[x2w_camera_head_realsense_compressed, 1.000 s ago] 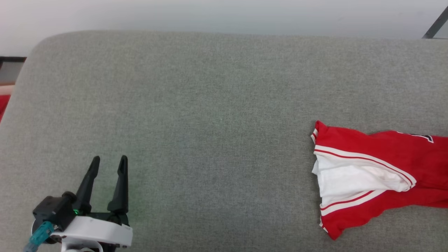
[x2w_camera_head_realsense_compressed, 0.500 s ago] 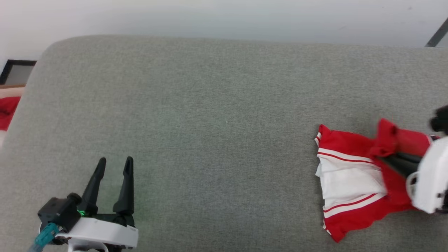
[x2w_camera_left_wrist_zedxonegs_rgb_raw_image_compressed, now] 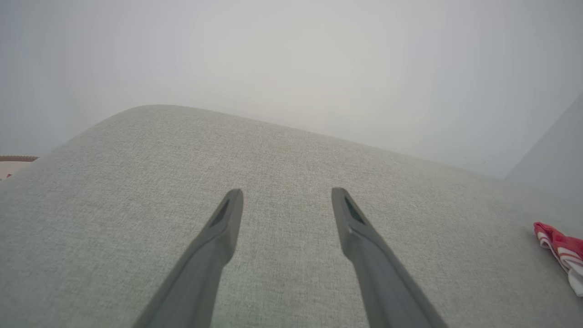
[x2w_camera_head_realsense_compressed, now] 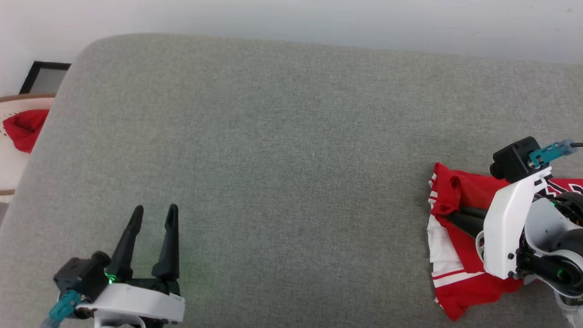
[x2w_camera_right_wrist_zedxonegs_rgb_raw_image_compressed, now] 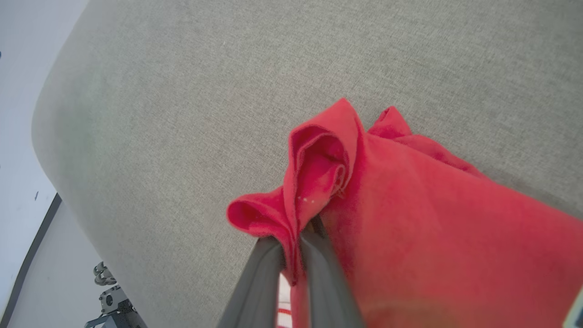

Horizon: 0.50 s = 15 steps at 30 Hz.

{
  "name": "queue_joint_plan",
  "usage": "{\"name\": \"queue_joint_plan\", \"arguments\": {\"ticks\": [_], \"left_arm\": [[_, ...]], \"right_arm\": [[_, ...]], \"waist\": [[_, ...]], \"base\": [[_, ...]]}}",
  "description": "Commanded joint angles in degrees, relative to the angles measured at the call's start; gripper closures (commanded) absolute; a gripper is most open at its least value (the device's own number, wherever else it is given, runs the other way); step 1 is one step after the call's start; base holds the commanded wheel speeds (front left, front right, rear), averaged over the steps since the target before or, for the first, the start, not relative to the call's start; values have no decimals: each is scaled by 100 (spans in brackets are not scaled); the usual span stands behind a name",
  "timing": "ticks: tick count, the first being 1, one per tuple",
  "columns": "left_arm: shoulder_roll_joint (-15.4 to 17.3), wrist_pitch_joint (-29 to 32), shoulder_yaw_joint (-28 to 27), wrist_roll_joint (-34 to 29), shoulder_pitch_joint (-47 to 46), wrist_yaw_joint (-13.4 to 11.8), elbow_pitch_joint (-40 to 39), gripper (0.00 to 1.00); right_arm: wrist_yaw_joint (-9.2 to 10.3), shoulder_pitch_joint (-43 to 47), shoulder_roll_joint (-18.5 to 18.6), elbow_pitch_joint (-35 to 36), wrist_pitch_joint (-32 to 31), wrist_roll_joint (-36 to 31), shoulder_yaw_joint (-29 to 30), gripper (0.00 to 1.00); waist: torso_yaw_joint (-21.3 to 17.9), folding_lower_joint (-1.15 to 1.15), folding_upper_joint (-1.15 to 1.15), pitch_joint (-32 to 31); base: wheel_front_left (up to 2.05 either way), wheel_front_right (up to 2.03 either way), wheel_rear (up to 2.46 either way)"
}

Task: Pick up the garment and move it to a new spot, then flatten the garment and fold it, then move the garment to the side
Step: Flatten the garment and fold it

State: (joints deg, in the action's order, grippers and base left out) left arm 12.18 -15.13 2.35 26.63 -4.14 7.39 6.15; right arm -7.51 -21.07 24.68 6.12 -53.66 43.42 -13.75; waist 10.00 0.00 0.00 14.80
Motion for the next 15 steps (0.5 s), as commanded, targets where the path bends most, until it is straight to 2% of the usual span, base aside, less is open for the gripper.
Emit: {"name": "queue_joint_plan", "arguments": {"ticks": [1, 9, 10, 12, 13, 15], "left_arm": [[-15, 4, 1, -7, -23, 16, 7, 0], [-28, 4, 19, 12, 13, 16, 28, 0], [-16, 4, 15, 18, 26, 16, 30, 0], [1, 4, -7, 30, 51, 16, 24, 0], [10, 4, -13, 35, 66, 16, 25, 0], [30, 4, -14, 38, 76, 16, 35, 0]], "right_arm": [[5, -80, 5, -66, 102, -48, -51, 100], [5, 21, 38, -449, 477, -38, -258, 98], [5, 28, 34, -464, 498, -13, -276, 90], [5, 34, 21, -483, 571, 37, -263, 21], [5, 43, -2, -479, 609, 63, -245, 0], [5, 50, -27, -459, 677, 120, -188, 0]], "waist": [[16, 0, 0, 5], [15, 0, 0, -47], [3, 0, 0, -57], [-32, 0, 0, -73], [-52, 0, 0, -86], [-100, 0, 0, -121]], "base": [[0, 0, 0], [0, 0, 0], [0, 0, 0], [0, 0, 0], [0, 0, 0], [0, 0, 0]]}}
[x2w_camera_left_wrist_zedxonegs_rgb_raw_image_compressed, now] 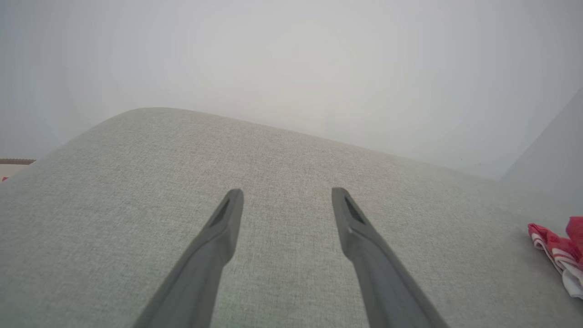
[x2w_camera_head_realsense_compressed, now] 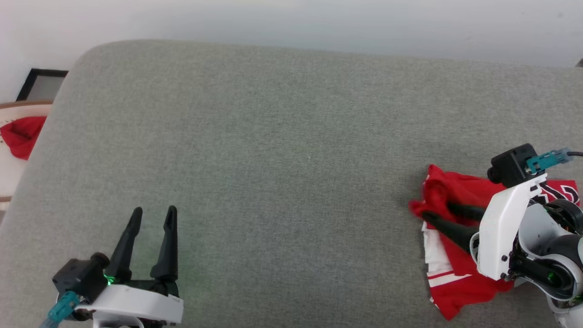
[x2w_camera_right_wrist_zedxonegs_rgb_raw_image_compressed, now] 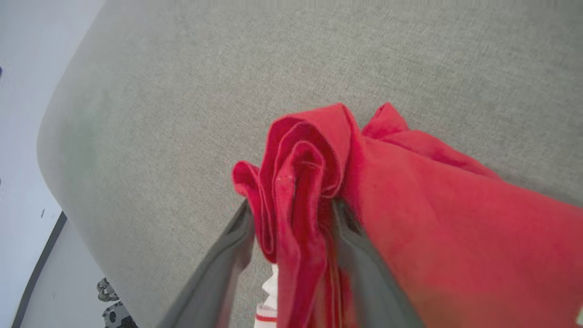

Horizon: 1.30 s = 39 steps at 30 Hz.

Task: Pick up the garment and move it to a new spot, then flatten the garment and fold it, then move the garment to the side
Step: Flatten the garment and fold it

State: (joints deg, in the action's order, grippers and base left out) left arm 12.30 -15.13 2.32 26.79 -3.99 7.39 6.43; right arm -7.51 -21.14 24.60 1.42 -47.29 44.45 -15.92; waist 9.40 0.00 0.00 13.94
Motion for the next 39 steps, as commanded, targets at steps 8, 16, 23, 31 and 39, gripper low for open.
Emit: {"name": "queue_joint_plan", "arguments": {"ticks": [8, 16, 23, 31, 39], "left_arm": [[126, 4, 48, 56, 80, 16, -7, 0], [269, 5, 210, 94, -31, 16, 157, 0], [329, 4, 223, 112, -128, 16, 451, 0], [356, 4, 178, 157, 143, 16, 669, 0], [310, 4, 96, 89, 629, 16, 630, 0]], "right_arm": [[5, 83, 144, 121, 291, 209, 455, 0], [5, 278, 523, -63, 1016, 120, 679, 0], [5, 391, 699, -431, 1933, -17, 642, 0], [5, 906, 866, -813, 3473, -263, 491, 0], [5, 1664, 693, -1085, 4756, -492, 766, 0]], "waist": [[-260, 0, 0, -192], [-467, 0, 0, -308], [-613, 0, 0, -420], [-704, 0, 0, -802], [-734, 0, 0, -1156]], "base": [[0, 0, 0], [0, 0, 0], [0, 0, 0], [0, 0, 0], [0, 0, 0]]}}
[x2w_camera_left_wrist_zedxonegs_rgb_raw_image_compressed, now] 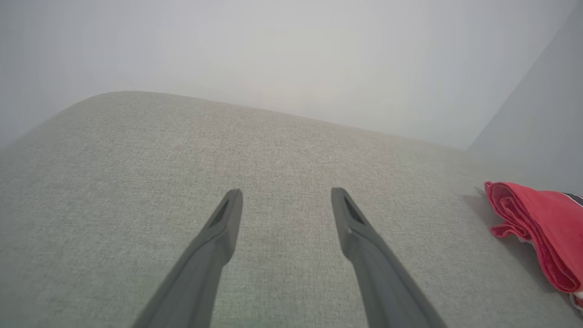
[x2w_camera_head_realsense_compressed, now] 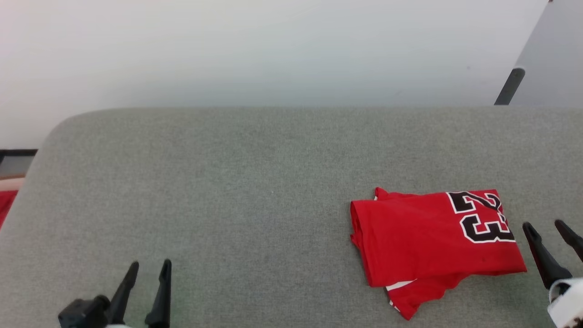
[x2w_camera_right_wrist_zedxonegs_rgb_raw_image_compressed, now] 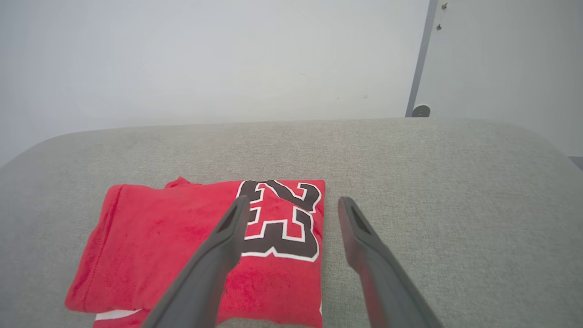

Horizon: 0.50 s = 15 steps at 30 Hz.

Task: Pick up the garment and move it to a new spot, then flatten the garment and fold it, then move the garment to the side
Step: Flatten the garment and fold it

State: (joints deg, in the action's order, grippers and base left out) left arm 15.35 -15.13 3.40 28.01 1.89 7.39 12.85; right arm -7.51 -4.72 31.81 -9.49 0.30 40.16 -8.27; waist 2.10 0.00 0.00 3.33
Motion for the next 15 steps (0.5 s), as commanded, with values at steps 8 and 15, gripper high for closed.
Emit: {"name": "queue_joint_plan", "arguments": {"ticks": [8, 15], "left_arm": [[-10, 4, -92, -184, 461, 16, -370, 0], [-60, 4, -215, -361, 784, 16, -724, 0]], "right_arm": [[5, 584, -246, 264, 707, -365, 517, 0], [5, 880, -406, 601, 1014, -573, 661, 0]], "waist": [[62, 0, 0, -202], [93, 0, 0, -268]], "base": [[0, 0, 0], [0, 0, 0]]}}
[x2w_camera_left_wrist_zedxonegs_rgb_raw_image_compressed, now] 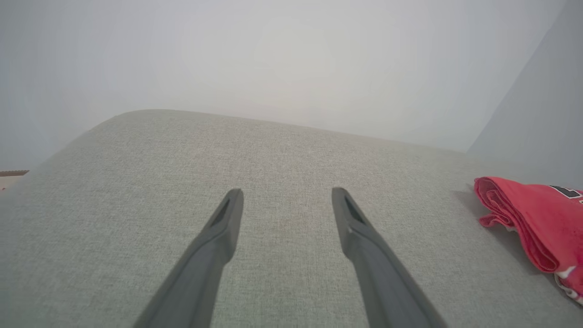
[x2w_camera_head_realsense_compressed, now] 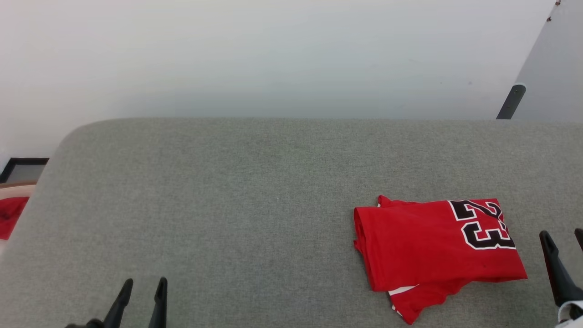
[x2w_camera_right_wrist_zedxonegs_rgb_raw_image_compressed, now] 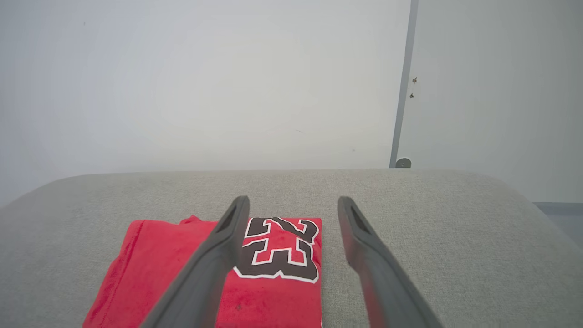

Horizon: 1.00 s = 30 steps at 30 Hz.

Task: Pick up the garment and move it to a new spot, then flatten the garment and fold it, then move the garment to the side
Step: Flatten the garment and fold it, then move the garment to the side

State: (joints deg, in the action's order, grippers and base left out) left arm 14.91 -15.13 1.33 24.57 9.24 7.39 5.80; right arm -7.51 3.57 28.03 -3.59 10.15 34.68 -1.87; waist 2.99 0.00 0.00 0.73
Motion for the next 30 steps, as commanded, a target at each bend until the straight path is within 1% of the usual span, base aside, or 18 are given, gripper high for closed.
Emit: {"name": "queue_joint_plan", "arguments": {"ticks": [1, 9, 19, 30], "left_arm": [[-24, 4, -25, -57, 97, 16, -77, 0], [-104, 4, -146, -229, 427, 16, -515, 0], [-172, 4, -117, -298, 509, 16, -763, 0], [-195, 4, -123, -245, 492, 16, -758, 0]], "right_arm": [[5, 95, -51, 33, 46, -58, 52, 0], [5, 442, -358, 281, 175, -178, 369, 0], [5, 916, -904, 705, 148, -325, 636, 0], [5, 980, -992, 859, -40, -407, 668, 0]], "waist": [[9, 0, 0, -15], [64, 0, 0, -66], [139, 0, 0, -121], [139, 0, 0, -118]], "base": [[0, 0, 0], [0, 0, 0], [0, 0, 0], [0, 0, 0]]}}
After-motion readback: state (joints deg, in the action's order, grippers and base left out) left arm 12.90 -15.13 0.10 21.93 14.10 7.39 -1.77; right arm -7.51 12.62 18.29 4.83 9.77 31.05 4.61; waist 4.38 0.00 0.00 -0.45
